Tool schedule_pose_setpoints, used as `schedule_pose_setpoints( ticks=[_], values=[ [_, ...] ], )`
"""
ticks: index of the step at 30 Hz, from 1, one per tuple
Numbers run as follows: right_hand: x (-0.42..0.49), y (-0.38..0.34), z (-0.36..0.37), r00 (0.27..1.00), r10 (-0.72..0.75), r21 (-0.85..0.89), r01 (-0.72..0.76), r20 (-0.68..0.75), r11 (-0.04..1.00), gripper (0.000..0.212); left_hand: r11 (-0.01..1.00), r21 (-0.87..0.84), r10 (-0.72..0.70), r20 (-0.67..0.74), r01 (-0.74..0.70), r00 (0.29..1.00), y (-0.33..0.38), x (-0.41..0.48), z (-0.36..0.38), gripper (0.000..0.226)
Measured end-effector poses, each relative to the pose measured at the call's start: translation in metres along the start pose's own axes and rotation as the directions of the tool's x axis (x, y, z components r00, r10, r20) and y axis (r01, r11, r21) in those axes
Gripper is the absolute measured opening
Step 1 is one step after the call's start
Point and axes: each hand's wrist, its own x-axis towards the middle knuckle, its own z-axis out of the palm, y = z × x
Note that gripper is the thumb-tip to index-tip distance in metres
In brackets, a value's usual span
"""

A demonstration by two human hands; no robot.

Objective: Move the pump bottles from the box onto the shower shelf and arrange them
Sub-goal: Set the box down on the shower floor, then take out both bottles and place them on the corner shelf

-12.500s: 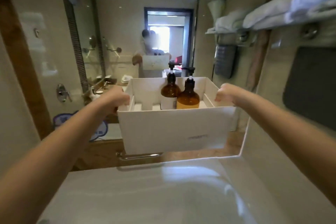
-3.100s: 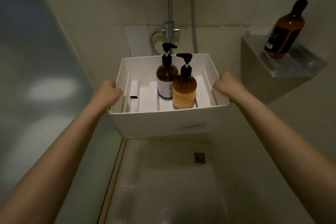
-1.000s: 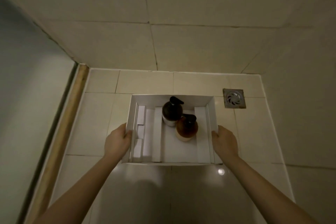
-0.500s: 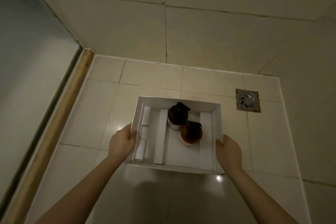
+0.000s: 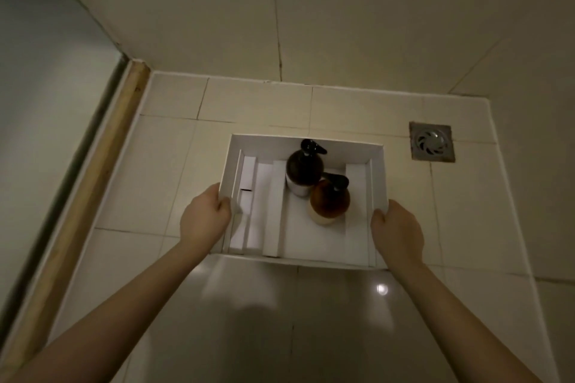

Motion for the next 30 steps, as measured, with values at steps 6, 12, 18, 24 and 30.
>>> schedule_pose_setpoints(
  ticks=[6,12,18,24,30],
  values=[
    [-0.023,-0.023,-0.016,0.867,-0.434,0.006,0.449,-0.244,0.893,0.056,0.948,0.047,0.317,-0.241,-0.315,0.917,0.022,-0.008,-0.014,0.077],
    [-0.004,-0.037,0.010,0.944,-0.310,0.196,0.284,0.112,0.938,0.075,0.904,-0.134,0.416,0.052,-0.406,0.908,0.074,0.014,0.011,0.089],
    [0.013,-0.049,0.028,0.906,-0.374,0.187,0.339,0.200,0.922,0.039,0.875,-0.225,0.474,0.219,-0.429,0.853,0.101,0.045,0.033,0.070],
    [0.010,-0.037,0.031,0.898,-0.354,0.112,0.336,0.260,0.935,0.053,0.858,-0.261,0.494,0.188,-0.442,0.849,0.096,0.047,0.045,0.063],
    [-0.004,-0.022,0.036,0.898,-0.371,0.159,0.341,0.237,0.926,0.075,0.842,-0.291,0.518,0.199,-0.454,0.832,0.091,0.052,0.044,0.067]
  ],
)
